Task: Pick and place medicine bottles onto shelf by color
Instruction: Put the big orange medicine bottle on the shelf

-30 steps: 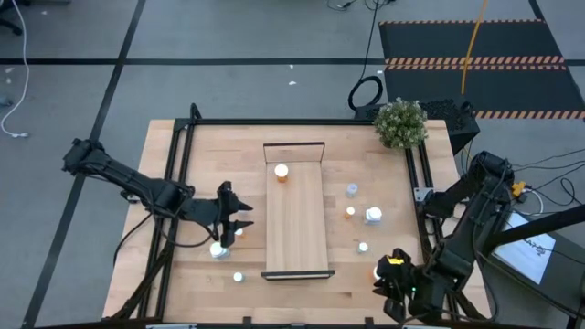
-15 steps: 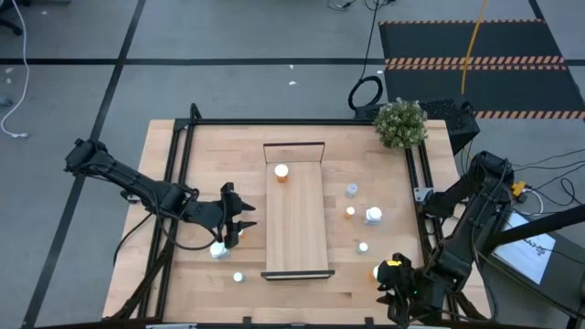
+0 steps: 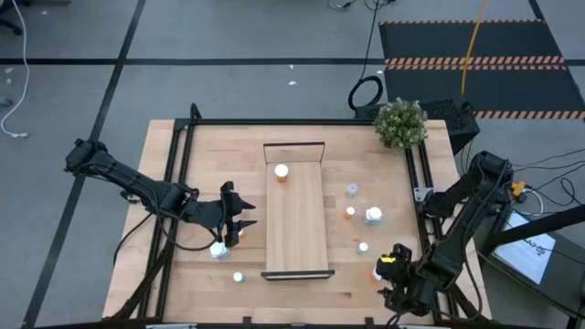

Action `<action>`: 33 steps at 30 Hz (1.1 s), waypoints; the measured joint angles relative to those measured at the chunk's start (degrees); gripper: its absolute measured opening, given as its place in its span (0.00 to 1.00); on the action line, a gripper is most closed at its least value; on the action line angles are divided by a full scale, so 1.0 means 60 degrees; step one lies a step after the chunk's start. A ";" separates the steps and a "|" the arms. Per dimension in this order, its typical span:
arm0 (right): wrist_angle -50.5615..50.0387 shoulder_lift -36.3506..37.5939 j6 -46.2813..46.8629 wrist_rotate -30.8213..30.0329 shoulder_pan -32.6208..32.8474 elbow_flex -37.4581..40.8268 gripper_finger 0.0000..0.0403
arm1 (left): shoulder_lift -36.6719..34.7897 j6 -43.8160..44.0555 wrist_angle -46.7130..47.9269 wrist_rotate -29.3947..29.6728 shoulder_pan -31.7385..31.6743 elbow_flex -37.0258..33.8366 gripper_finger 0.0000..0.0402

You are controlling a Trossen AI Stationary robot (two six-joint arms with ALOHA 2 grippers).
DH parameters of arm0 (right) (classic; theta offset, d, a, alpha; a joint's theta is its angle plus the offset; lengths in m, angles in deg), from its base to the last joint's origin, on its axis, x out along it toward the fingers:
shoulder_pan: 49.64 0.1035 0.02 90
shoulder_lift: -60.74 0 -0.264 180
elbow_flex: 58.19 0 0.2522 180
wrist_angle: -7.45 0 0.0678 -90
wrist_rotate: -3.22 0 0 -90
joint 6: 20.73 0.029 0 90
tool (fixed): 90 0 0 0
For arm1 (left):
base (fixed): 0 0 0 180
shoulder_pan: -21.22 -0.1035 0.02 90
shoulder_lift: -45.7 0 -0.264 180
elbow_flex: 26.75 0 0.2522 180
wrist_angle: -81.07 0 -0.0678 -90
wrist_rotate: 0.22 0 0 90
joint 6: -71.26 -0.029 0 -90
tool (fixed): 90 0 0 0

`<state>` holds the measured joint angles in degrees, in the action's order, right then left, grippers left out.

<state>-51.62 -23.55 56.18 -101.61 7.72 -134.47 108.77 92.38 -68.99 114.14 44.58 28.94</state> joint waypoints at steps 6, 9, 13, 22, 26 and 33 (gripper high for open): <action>-0.0127 0.0003 -0.0746 -0.0050 -0.0017 0.0039 0.77 | 0.0000 -0.0072 0.0003 0.0004 0.0000 -0.0002 0.52; -0.0125 0.0004 -0.0758 -0.0019 -0.0131 0.0203 0.77 | 0.0000 -0.0180 0.0004 0.0022 0.0000 0.0000 0.52; -0.0079 0.0004 -0.0757 -0.0044 -0.0252 0.0610 0.77 | 0.0000 -0.0211 0.0003 0.0022 0.0000 0.0000 0.52; 0.1436 0.0004 -0.0841 0.0025 -0.0324 0.1523 0.77 | 0.0000 -0.0222 0.0004 0.0022 -0.0001 0.0000 0.52; 0.1700 0.0004 -0.0854 0.0022 -0.0324 0.1818 0.76 | 0.0000 -0.0226 0.0004 0.0029 -0.0004 0.0000 0.52; 0.1730 0.0004 -0.0943 0.0233 -0.0379 0.2004 0.66 | 0.0000 -0.0222 0.0000 0.0150 -0.0004 0.0000 0.52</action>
<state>-41.24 -23.53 50.51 -100.21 5.45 -122.45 108.77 91.05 -68.99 115.04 44.56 28.94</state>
